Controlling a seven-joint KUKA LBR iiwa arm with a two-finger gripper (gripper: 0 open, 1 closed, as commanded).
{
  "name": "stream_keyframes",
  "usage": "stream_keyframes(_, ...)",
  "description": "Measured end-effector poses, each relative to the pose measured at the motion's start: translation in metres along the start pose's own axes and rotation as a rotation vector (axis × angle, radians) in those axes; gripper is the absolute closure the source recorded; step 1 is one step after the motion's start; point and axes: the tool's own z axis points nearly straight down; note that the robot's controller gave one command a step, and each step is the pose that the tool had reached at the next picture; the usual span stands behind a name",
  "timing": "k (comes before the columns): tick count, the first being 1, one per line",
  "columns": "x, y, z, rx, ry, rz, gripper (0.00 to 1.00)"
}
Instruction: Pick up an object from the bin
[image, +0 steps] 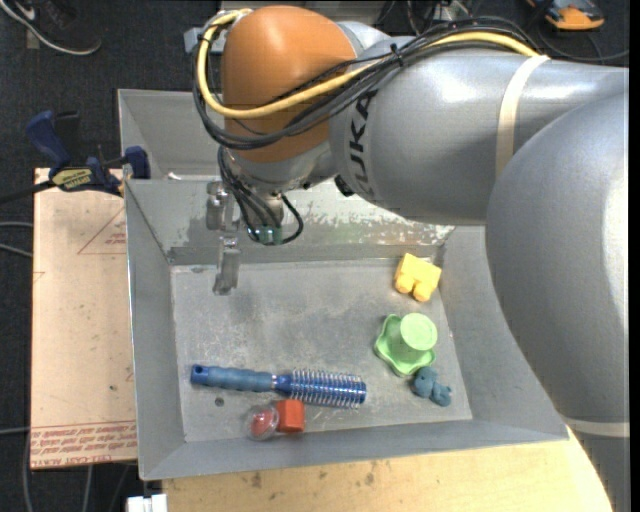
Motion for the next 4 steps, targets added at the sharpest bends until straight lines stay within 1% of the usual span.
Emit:
stream_keyframes(1, 0.056, -0.042, 0.097, 0.003, 0.003, -0.091, 0.0)
stream_keyframes(2, 0.122, -0.123, 0.167, 0.002, -0.001, -0.169, 0.0)
stream_keyframes(3, 0.119, -0.118, 0.163, -0.002, -0.013, -0.173, 1.0)
stream_keyframes(4, 0.061, -0.138, 0.169, 0.001, -0.011, -0.458, 1.0)
